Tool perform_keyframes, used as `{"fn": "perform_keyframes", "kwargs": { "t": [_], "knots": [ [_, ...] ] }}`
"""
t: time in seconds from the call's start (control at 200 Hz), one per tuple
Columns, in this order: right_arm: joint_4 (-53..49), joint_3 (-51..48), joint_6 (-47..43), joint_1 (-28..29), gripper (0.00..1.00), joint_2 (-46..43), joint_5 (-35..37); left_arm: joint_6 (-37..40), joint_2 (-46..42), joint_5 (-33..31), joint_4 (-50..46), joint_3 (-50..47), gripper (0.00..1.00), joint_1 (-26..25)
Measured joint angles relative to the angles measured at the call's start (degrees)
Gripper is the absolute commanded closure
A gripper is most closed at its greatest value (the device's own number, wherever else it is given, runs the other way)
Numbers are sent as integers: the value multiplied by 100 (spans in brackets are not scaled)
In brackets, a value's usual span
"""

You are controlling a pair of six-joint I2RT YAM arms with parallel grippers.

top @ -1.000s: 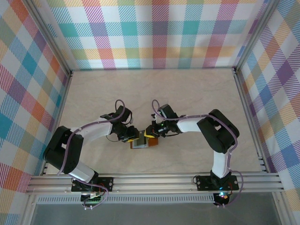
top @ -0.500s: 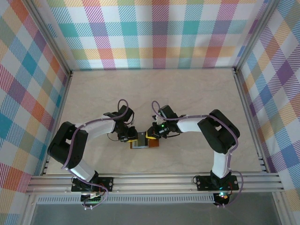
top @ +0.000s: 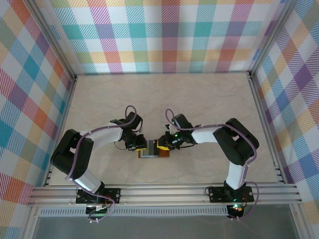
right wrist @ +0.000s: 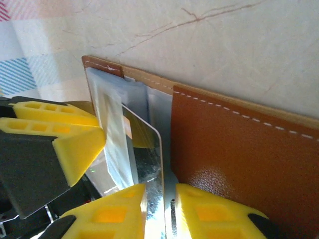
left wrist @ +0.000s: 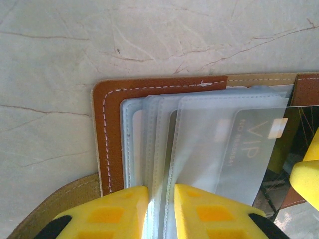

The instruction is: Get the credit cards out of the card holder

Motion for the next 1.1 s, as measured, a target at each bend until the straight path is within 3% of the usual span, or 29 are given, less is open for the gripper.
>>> {"fn": "perform_keyframes", "kwargs": {
  "t": [0.32,0.595,1.1],
  "knots": [
    [658,-195,422,-17,76,83,-243,-2,0,-4,0,0,76,-11],
    [640,-192,393,-22,88,144,-273,-17,0,-7,0,0,76,-11],
    [-2050,704,-844,-7,93,-398,658,-17,-13,-22,-4,0,75,-11]
  ]
}}
